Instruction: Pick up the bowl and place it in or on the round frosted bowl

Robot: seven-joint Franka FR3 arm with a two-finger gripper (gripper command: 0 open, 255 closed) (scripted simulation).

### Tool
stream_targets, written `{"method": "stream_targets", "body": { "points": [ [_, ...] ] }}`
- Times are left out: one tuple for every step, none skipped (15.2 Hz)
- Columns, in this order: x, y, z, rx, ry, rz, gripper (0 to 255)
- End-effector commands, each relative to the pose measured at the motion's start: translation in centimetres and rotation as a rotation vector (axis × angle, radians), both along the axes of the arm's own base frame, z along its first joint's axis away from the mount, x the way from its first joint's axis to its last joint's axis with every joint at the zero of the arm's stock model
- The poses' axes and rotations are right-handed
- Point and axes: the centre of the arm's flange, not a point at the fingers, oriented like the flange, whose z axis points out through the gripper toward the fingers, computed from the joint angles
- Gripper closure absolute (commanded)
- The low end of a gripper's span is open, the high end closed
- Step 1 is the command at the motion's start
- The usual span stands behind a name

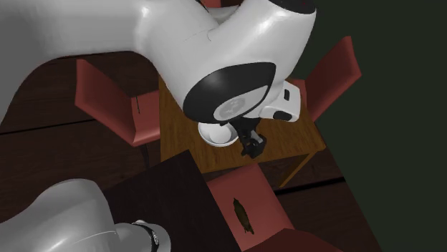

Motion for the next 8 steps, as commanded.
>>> {"method": "stream_targets", "body": {
  "points": [
    [1.1, 1.2, -2.4, 0.000, 0.001, -0.002, 0],
    [1.5, 1.8, -3.5, -0.001, 0.002, -0.003, 0],
    [2.0, 2.3, -4.6, -0.001, 0.004, -0.003, 0],
    [2.4, 2.9, -5.8, -0.001, 0.006, -0.004, 0],
    [2.8, 3.4, -6.9, -0.001, 0.007, -0.005, 0],
    [3.3, 3.9, -8.0, -0.002, 0.009, -0.005, 0],
    [3.7, 4.5, -9.2, -0.002, 0.010, -0.006, 0],
    [4.1, 5.0, -10.3, -0.002, 0.012, -0.006, 0]
  ]
}}
